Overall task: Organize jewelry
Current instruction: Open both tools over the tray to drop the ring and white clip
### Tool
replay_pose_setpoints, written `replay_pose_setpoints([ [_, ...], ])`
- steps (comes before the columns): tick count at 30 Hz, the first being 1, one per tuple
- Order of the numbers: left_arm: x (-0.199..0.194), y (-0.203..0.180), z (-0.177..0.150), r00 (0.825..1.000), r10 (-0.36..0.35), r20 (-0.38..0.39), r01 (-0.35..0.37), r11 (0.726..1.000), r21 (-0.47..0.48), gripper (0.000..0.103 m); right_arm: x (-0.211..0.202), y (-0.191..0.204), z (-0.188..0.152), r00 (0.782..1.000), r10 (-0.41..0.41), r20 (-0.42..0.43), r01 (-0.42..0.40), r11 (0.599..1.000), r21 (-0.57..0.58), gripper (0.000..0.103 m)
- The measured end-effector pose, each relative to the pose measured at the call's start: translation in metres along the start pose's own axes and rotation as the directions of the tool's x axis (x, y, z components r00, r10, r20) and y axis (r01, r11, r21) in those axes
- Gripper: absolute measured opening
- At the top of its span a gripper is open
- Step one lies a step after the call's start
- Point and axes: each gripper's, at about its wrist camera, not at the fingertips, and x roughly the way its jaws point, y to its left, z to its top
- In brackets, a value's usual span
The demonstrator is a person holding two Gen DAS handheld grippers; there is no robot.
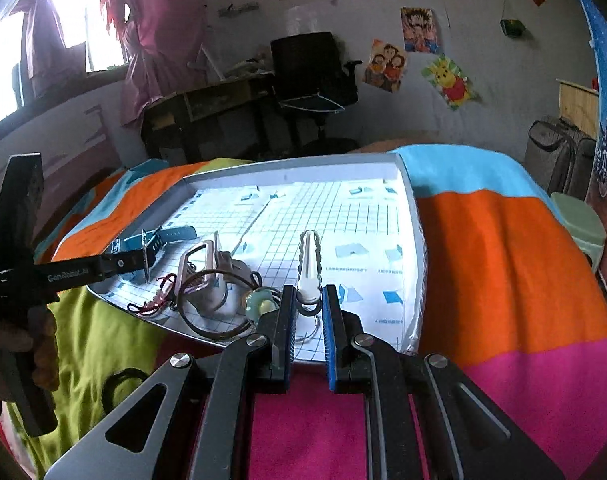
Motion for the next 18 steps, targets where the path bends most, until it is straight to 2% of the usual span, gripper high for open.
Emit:
replay_pose_setpoints([
  [10,0.005,-0.005,-0.008,0.998,0.027,-0.05,-0.028,1.0,-0.005,0.006,0.009,0.0,-0.005,0.999,0.002,-0.034,-0.001,1.0,0.01,0.012],
  [13,0.004,-0.004,-0.01,0.997,0.031,-0.065,-0.032,0.999,-0.018,0.01,0.009,-0.001,-0.004,0.999,-0.003,-0.04,0.003,1.0,0.006,0.015],
  [16,-0.006,0.0,-0.012,0.999,0.022,-0.049,-0.025,0.997,-0.069,0.027,0.005,-0.002,-0.003,0.999,-0.009,-0.043,0.009,1.0,0.01,0.021],
  [17,-0.012,0.001,-0.012,0.999,0.016,-0.034,-0.019,0.996,-0.088,0.037,0.001,-0.002,-0.002,0.999,-0.014,-0.038,0.014,1.0,0.013,0.028],
  [18,-0.019,0.002,-0.012,1.0,0.012,-0.016,-0.013,0.995,-0.103,0.055,-0.004,-0.002,-0.002,0.999,-0.019,-0.029,0.019,1.0,0.014,0.032],
])
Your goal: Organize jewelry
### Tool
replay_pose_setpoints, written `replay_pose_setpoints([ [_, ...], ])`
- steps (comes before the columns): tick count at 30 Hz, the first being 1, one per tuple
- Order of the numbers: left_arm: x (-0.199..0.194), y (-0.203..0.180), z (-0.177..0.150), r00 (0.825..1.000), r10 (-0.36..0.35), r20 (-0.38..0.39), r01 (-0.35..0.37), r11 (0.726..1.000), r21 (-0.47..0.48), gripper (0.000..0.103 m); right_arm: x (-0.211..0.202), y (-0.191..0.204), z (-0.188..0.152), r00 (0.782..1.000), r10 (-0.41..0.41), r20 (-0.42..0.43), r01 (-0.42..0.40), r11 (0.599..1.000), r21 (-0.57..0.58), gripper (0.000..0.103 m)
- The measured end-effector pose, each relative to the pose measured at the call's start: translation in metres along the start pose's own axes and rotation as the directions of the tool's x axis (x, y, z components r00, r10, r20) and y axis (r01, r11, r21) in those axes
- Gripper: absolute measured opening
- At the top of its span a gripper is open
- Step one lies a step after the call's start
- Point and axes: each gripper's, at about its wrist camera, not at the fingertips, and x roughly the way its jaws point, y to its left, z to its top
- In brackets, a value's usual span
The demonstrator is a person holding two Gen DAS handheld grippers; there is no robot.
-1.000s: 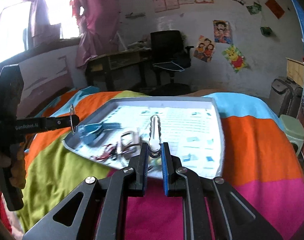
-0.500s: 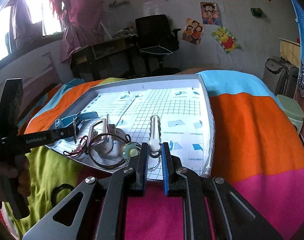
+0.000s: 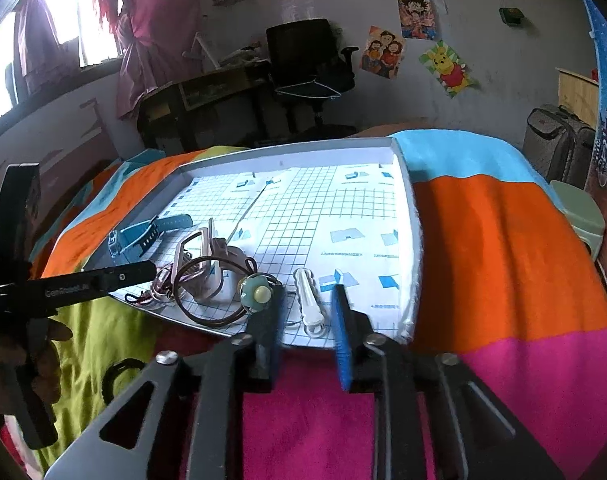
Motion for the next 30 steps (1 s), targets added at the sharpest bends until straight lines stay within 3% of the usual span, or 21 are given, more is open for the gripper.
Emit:
replay_pose_setpoints([
  [2,-0.018,0.001,-0.001,0.998,0.003,0.055,-0.002,1.0,-0.029,0.079,-0.01,0.0,0.001,1.0,-0.007,0.016,0.007,1.0,-0.003,0.042],
  [4,-0.038,0.002,-0.001,0.993,-0.014,0.117,0.02,0.999,-0.051,0.084,-0.025,0.002,0.004,0.999,-0.009,0.032,0.009,1.0,-0.006,0.045],
  [9,-0.092,0.0,-0.008,0.972,-0.015,0.234,0.037,0.995,-0.092,0.103,-0.069,0.01,0.009,0.996,-0.015,0.093,0.016,1.0,-0.012,0.074],
  [12,-0.12,-0.001,-0.011,0.962,-0.005,0.272,0.035,0.994,-0.106,0.103,-0.102,0.021,0.014,0.988,0.003,0.154,0.004,0.999,-0.042,0.082],
  [14,-0.141,-0.001,-0.014,0.961,0.003,0.276,0.026,0.995,-0.101,0.103,-0.125,0.028,0.017,0.979,0.019,0.203,-0.007,0.998,-0.057,0.093],
  [17,-0.17,-0.001,-0.02,0.954,0.014,0.3,0.014,0.996,-0.088,0.103,-0.164,0.039,0.016,0.96,0.046,0.278,-0.027,0.997,-0.073,0.099],
  [24,-0.252,-0.003,-0.047,0.902,0.015,0.432,0.007,0.999,-0.049,0.103,-0.242,0.058,-0.01,0.919,0.068,0.388,-0.031,0.995,-0.099,0.102],
  [30,-0.309,-0.013,-0.085,0.85,-0.025,0.526,0.006,0.999,0.037,0.103,-0.296,0.061,-0.047,0.904,0.035,0.426,0.003,0.996,-0.088,0.102],
])
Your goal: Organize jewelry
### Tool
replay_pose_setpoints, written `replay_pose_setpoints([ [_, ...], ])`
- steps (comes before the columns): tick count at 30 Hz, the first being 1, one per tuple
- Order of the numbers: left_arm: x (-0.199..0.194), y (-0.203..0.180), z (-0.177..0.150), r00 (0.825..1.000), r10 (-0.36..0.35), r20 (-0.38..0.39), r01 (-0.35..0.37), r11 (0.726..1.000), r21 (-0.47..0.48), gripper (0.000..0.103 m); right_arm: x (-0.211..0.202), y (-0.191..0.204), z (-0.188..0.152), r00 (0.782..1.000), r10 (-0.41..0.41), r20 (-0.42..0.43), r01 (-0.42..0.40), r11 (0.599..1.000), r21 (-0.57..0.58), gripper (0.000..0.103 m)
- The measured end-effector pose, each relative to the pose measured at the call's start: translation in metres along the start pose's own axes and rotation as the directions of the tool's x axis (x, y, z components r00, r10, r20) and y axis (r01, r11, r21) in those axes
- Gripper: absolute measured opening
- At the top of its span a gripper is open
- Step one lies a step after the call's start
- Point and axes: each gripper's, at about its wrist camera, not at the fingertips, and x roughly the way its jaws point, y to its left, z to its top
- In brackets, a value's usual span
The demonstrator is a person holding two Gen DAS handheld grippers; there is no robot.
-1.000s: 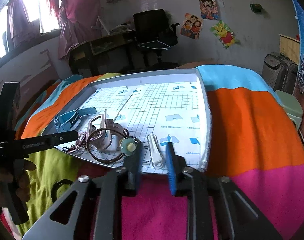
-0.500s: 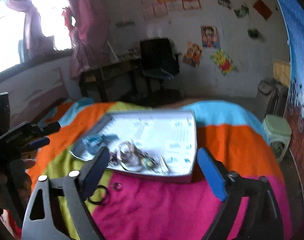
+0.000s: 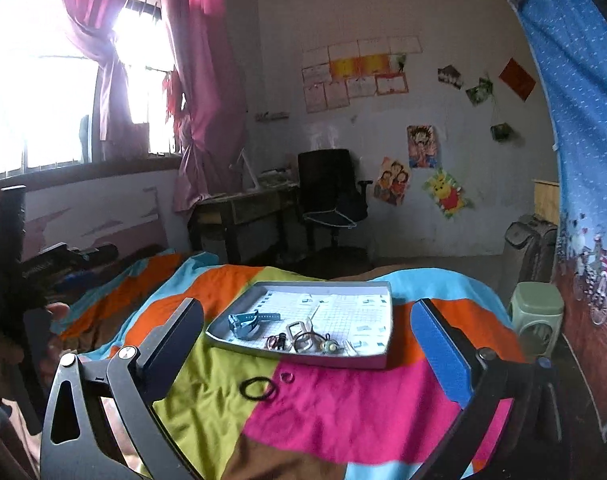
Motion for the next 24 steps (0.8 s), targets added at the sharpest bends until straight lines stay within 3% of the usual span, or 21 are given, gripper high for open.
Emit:
replay_pose_setpoints([
  [4,-0.042,-0.007,-0.009,0.999,-0.003,0.039,0.002,1.0,0.029,0.103,-0.033,0.004,-0.006,1.0,-0.022,0.007,0.022,1.0,-0.002,0.102],
  [10,-0.077,-0.019,-0.036,1.0,0.026,0.008,-0.027,0.993,0.115,0.103,-0.077,0.009,-0.021,0.999,-0.036,0.011,0.036,0.999,0.021,0.102],
  [17,-0.105,-0.026,-0.063,0.998,0.059,-0.009,-0.057,0.986,0.155,0.103,-0.095,0.014,-0.037,0.999,-0.044,-0.006,0.045,0.999,0.024,0.102],
  [24,-0.108,-0.034,-0.079,0.995,0.079,-0.067,-0.063,0.974,0.216,0.103,-0.101,0.016,-0.048,0.999,-0.045,-0.027,0.045,0.999,0.024,0.102],
])
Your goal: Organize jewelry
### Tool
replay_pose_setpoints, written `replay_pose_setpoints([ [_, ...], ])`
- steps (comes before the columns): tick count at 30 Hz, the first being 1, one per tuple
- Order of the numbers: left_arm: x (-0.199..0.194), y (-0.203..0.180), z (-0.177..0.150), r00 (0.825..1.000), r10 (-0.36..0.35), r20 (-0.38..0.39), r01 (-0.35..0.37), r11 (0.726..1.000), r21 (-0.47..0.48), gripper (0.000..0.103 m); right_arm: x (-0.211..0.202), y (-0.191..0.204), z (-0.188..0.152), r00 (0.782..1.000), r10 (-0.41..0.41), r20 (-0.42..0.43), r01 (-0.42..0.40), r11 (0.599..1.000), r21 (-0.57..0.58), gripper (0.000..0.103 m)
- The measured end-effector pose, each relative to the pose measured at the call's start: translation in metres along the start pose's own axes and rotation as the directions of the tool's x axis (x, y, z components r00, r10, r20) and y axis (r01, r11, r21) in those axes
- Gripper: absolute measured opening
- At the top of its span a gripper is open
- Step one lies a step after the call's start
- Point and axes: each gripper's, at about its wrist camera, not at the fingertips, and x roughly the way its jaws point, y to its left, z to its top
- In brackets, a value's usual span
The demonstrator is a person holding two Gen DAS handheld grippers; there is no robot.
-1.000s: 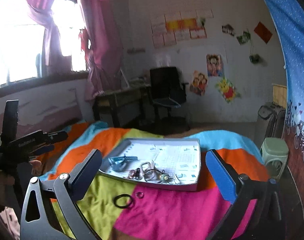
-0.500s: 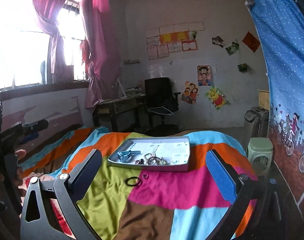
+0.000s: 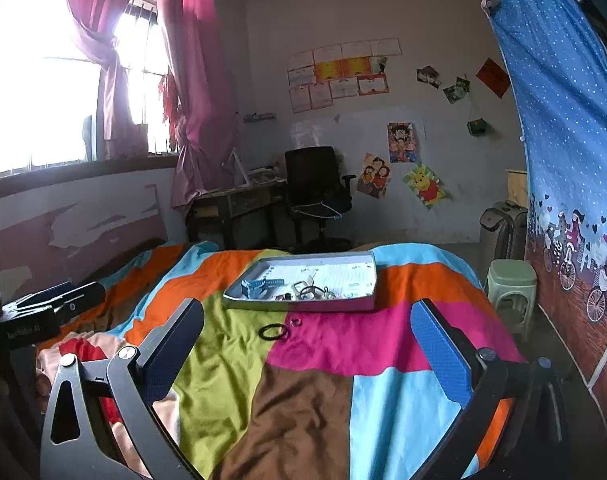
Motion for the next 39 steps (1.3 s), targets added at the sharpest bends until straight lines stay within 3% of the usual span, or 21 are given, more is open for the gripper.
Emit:
replay_pose_setpoints([
  [10,0.009,-0.005,-0.005,0.998,0.0,-0.056,0.002,1.0,0.02,0.103,0.008,0.001,-0.013,0.998,-0.009,-0.06,0.009,1.0,0.001,0.102],
  [21,0.041,0.033,0.011,0.988,-0.024,-0.151,0.011,0.996,-0.093,0.103,0.052,0.0,-0.005,0.988,0.021,-0.155,-0.022,1.0,-0.002,0.102],
  [32,0.132,0.053,0.036,0.98,-0.054,-0.191,0.053,0.999,-0.011,0.103,0.134,0.001,0.016,0.993,0.007,-0.121,-0.017,0.997,-0.079,0.102],
  [39,0.194,0.053,0.022,0.988,-0.06,-0.142,0.062,0.998,0.01,0.103,0.193,-0.002,0.007,0.991,0.085,-0.1,-0.086,0.996,-0.007,0.102],
])
